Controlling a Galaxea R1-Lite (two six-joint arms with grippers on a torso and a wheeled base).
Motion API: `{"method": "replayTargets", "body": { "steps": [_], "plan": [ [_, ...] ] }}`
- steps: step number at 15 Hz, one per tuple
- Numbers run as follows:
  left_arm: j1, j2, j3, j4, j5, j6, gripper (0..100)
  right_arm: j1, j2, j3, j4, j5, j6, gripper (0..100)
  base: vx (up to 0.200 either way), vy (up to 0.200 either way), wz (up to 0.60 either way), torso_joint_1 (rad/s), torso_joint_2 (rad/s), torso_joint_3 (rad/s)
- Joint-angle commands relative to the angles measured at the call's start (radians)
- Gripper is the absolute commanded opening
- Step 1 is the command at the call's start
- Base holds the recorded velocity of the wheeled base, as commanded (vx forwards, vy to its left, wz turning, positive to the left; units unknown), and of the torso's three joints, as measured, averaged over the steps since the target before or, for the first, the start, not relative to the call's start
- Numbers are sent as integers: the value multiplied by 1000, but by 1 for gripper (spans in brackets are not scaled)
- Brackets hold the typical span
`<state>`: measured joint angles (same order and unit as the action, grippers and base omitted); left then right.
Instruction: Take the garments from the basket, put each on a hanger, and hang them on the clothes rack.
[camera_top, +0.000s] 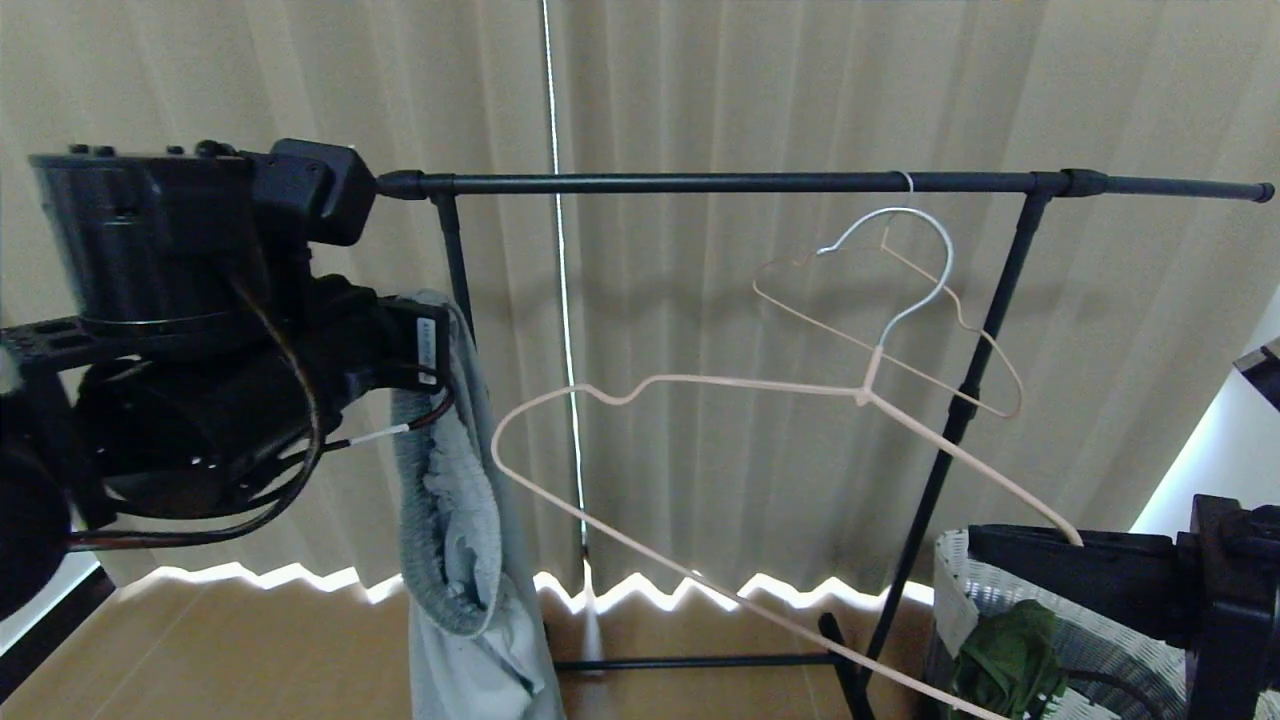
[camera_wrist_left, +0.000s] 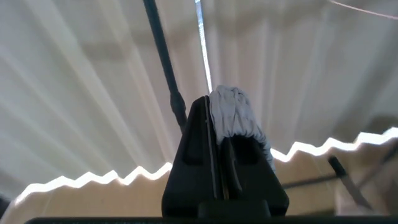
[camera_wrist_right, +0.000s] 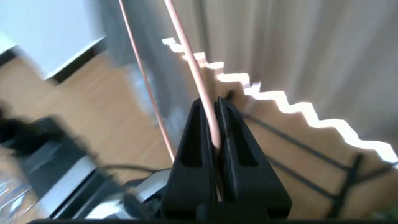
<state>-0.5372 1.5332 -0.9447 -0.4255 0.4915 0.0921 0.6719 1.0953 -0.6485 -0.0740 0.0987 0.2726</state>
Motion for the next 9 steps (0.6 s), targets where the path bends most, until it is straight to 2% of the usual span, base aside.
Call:
{"method": "replayTargets", "body": {
  "steps": [1, 5, 8, 9],
  "plan": [
    [-12, 102, -62, 1, 35, -6, 0, 41, 5, -10, 0, 1, 13, 0, 0, 0, 0, 0, 0, 0],
    [-27, 108, -94, 5, 39, -5, 0, 43, 103, -42, -1, -17, 16, 0, 0, 0, 0, 0, 0, 0],
    [-27, 110, -120, 83, 59, 0, 0, 43, 205, -120, -1, -108, 22, 0, 0, 0, 0, 0, 0, 0],
    [-27, 110, -138, 119, 64, -2, 0, 43, 238, -161, -3, -129, 47, 0, 0, 0, 0, 0, 0, 0]
  ]
}}
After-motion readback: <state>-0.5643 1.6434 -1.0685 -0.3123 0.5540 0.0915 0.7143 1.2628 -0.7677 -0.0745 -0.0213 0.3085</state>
